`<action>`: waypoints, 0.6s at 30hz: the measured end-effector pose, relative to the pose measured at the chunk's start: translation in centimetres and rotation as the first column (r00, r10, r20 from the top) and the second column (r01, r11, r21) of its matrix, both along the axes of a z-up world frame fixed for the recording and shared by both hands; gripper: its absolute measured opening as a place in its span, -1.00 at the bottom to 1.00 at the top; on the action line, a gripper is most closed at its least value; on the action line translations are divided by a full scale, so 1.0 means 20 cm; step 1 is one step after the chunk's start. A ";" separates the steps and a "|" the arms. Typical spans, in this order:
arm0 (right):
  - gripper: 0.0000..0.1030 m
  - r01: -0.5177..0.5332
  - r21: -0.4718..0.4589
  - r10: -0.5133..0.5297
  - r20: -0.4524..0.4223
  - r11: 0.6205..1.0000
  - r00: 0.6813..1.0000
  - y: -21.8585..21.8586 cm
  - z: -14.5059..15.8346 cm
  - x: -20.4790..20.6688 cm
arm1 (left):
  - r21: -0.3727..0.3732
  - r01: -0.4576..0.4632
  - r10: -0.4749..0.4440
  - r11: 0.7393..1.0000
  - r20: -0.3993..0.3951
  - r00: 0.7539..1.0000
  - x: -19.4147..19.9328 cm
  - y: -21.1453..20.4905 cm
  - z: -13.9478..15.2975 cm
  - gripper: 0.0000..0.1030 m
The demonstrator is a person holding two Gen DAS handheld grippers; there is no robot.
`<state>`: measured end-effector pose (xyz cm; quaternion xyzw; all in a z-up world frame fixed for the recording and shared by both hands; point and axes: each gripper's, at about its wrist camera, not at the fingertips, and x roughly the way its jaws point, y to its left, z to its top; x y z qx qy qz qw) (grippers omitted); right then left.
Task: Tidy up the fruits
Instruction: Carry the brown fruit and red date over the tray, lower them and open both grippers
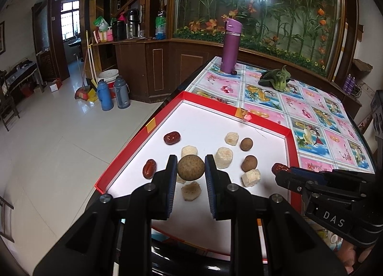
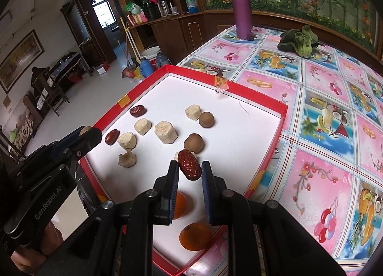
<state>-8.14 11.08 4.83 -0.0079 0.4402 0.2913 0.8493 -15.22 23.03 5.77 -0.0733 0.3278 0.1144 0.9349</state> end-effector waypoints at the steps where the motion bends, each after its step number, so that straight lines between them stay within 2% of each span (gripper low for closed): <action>1: -0.66 0.001 0.001 -0.001 -0.004 1.000 1.000 0.00 0.00 0.00 | -0.001 0.000 0.000 1.000 -0.001 1.000 0.00 0.00 0.00 -0.52; 18: -0.66 0.005 0.002 -0.005 -0.021 1.000 1.000 0.02 -0.02 0.02 | -0.013 -0.007 0.007 1.000 -0.021 1.000 0.03 0.04 -0.04 -0.52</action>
